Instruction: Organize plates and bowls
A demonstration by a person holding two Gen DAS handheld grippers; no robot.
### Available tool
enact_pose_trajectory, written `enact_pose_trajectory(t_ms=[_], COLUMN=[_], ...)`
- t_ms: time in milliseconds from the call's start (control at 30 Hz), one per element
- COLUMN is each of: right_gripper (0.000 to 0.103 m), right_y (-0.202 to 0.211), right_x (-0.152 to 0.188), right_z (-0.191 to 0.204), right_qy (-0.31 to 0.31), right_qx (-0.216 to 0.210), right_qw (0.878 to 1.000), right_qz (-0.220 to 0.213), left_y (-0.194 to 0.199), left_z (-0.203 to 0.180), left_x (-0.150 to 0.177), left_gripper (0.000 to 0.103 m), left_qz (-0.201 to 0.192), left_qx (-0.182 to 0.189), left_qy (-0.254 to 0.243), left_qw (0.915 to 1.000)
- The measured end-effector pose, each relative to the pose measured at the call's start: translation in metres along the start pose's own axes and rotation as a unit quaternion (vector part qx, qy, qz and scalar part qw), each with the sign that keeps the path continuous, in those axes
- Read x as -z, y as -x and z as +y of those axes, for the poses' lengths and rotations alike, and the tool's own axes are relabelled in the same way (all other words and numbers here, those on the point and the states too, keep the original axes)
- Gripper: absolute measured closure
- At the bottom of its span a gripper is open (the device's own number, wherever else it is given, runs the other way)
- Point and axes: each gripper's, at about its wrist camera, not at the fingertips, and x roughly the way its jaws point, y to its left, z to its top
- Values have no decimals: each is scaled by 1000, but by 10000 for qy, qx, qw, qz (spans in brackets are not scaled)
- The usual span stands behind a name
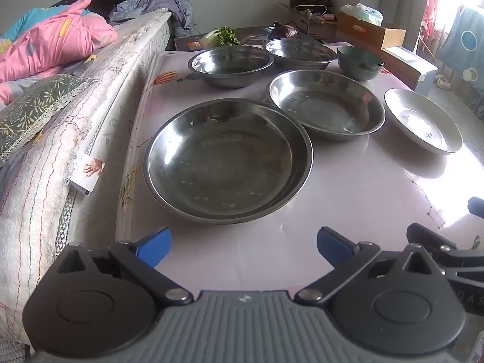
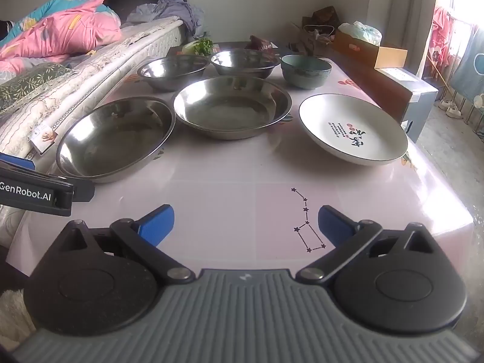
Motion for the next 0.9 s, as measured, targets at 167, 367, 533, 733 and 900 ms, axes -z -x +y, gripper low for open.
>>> enact_pose_trajectory(t_ms=[167,367,533,733,900], right_gripper=[1,1,1,1,1], right_y=[3,10,7,7,8], right_x=[0,3,-5,-7,-7], right_z=[-1,-8,-8,-10,-12], right_qy=[-39,-112,-114,-126,-150], right_qx=[45,48,52,48,67], right_qw=[10000,9999,9999,9999,9999], right_qz=[-71,-99,-22,-29,-30], left_y=[0,4,5,6,7], left_z=[1,-9,-9,-12,-13], left_x=[-1,1,4,4,4], left_gripper=[0,0,0,0,0], left_qz=[-1,-9,10,10,4], left_qx=[67,19,16,70,127], left_qy=[-32,-55,-126,-166,-197], left_qw=[10000,10000,9999,9998,9997])
